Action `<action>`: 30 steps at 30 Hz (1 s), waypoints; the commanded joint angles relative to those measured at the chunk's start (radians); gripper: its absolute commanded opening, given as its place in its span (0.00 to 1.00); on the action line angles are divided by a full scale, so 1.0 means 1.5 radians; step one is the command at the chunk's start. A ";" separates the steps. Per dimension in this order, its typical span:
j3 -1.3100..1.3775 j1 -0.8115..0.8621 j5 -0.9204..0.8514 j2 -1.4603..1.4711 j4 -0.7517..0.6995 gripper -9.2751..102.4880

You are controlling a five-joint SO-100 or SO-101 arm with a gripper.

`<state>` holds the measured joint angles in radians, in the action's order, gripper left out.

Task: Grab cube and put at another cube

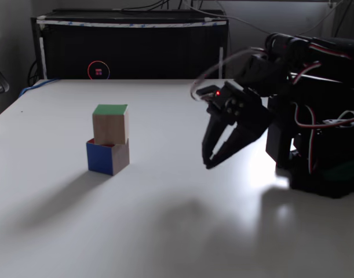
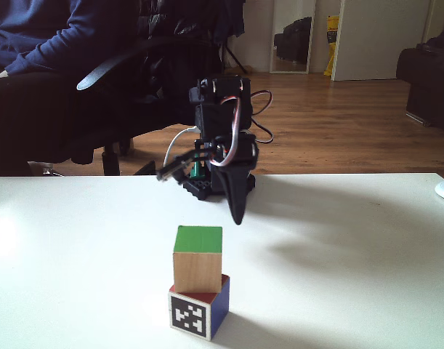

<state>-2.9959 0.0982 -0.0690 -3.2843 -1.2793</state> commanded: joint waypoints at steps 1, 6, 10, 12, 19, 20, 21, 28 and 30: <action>0.018 0.012 -0.011 -0.003 -0.008 0.08; 0.018 0.021 -0.022 -0.003 -0.008 0.08; 0.018 0.030 -0.022 -0.003 -0.008 0.08; 0.018 0.030 -0.022 -0.003 -0.008 0.09; 0.018 0.056 -0.021 -0.003 -0.008 0.08; 0.018 0.054 -0.024 -0.003 -0.008 0.08; 0.018 0.052 -0.025 -0.003 -0.008 0.08; 0.018 0.054 -0.022 -0.003 -0.008 0.09; 0.018 0.054 -0.022 -0.003 -0.008 0.08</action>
